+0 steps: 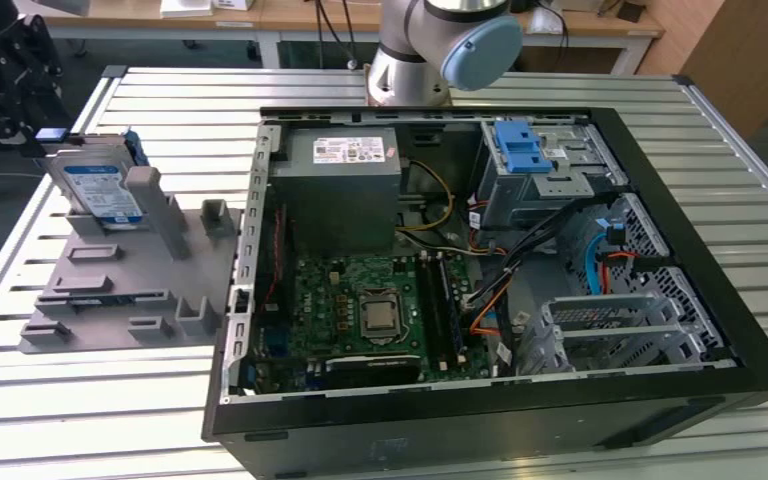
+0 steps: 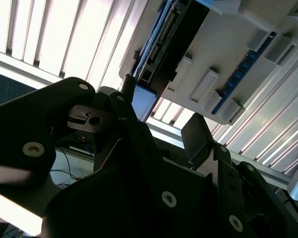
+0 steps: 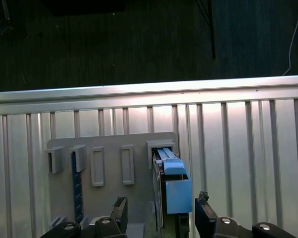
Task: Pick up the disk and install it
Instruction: 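Pick up the disk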
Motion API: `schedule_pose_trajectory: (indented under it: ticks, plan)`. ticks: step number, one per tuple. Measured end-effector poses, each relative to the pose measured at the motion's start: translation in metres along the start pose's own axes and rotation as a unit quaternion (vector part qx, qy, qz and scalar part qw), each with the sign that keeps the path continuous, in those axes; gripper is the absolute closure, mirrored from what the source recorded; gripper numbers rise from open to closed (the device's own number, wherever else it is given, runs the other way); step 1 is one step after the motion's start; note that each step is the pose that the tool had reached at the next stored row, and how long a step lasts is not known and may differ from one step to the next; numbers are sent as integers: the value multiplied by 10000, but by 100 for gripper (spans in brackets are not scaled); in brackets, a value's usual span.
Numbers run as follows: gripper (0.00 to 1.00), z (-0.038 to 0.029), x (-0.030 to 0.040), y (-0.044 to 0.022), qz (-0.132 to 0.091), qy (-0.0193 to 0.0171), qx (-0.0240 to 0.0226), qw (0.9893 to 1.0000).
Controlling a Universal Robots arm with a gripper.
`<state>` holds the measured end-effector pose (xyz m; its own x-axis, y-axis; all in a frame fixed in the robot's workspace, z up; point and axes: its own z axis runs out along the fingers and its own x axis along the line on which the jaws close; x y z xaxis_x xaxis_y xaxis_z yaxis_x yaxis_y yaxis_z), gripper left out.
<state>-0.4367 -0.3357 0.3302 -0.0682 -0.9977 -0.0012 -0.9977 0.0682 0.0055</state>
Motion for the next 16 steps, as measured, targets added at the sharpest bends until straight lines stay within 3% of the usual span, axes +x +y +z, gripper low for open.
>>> schedule_pose_trajectory:
  ticks: [16]
  plan:
    - [35, 38, 0, 0, 0, 0, 0, 10000]
